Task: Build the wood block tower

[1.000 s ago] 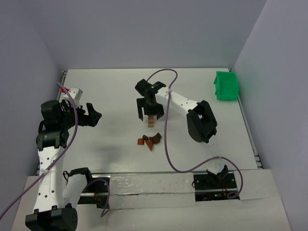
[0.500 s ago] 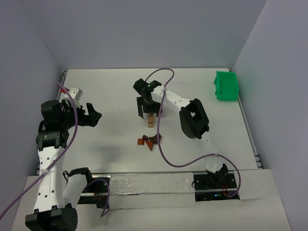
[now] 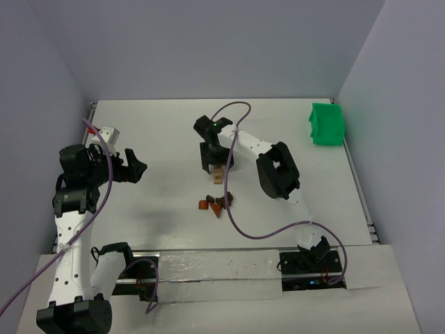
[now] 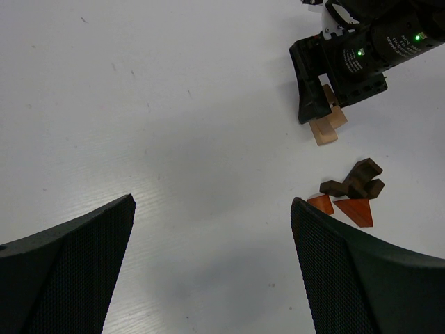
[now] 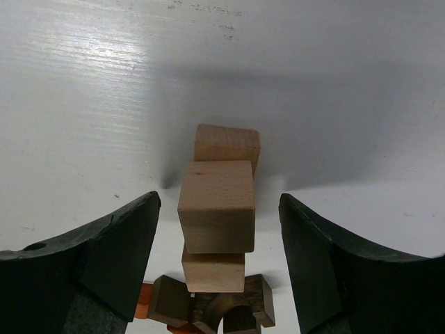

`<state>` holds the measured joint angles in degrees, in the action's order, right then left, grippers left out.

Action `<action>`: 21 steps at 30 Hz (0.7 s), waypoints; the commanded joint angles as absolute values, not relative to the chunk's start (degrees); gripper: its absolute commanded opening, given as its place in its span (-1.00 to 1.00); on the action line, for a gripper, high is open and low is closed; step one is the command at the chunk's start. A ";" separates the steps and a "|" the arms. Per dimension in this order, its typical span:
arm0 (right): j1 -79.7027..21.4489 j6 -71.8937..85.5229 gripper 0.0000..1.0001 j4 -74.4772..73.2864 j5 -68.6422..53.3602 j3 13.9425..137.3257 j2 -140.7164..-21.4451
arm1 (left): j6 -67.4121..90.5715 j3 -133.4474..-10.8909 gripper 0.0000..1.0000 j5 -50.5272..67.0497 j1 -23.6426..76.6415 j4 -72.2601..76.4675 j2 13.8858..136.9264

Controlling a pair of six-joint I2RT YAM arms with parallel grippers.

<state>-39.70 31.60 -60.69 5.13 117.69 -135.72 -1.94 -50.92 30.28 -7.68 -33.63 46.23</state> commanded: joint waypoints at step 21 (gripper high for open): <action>-39.55 32.52 0.25 -60.56 4.83 118.29 -137.29 | -1.93 -51.77 0.98 30.67 -8.17 -31.73 46.41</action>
